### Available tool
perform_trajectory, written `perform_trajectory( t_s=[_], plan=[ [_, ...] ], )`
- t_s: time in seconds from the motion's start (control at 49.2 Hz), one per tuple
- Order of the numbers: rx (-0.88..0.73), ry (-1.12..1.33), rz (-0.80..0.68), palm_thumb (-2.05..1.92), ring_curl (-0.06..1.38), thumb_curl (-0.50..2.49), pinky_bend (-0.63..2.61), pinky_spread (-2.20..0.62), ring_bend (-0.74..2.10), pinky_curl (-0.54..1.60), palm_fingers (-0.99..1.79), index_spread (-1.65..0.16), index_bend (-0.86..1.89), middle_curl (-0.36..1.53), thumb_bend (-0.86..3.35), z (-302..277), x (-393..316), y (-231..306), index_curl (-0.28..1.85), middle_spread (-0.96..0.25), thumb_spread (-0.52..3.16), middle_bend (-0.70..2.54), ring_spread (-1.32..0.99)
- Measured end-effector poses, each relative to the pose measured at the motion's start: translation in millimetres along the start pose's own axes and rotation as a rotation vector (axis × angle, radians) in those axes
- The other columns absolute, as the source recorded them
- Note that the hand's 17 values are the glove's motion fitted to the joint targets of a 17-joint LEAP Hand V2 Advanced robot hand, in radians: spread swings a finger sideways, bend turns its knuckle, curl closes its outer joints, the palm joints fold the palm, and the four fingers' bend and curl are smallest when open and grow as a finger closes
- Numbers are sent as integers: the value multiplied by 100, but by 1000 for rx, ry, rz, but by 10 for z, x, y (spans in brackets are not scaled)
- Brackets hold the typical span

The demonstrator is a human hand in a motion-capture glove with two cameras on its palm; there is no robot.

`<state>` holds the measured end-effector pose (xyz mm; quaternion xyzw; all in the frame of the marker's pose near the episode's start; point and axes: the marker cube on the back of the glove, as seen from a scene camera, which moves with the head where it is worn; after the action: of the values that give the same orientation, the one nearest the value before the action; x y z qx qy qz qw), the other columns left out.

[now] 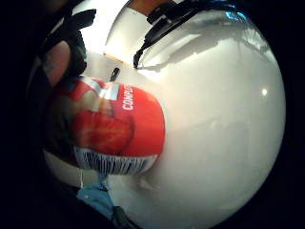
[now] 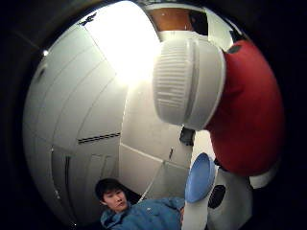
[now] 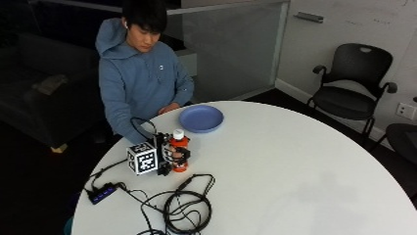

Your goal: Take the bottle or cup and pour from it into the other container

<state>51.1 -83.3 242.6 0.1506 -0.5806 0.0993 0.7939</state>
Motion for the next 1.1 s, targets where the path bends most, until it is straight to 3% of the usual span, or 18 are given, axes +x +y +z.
perform_trajectory(
  t_s=[0.224,0.529,0.732,0.935,1.017,1.098],
  plan=[
    [-106,102,-29,116,38,55,54,0,56,28,94,-17,15,43,3,264,-210,34,29,-3,42,39,-10],
    [-424,494,-189,119,42,62,50,-13,53,31,101,-16,12,47,-3,659,-933,202,31,-6,17,36,-14],
    [-663,894,-329,118,43,65,47,-16,51,32,103,-17,11,48,-3,1031,-1418,382,30,-7,11,35,-15],
    [-805,1341,-492,117,45,68,46,-17,49,33,104,-17,11,50,-3,1438,-1735,575,30,-7,9,33,-16],
    [-799,1591,-581,117,45,68,45,-18,48,34,104,-17,11,50,-3,1527,-1777,582,30,-8,8,32,-16],
    [-771,1702,-568,117,46,69,44,-18,48,34,104,-18,11,51,-3,1728,-1810,727,29,-8,7,32,-17]
  ],
)
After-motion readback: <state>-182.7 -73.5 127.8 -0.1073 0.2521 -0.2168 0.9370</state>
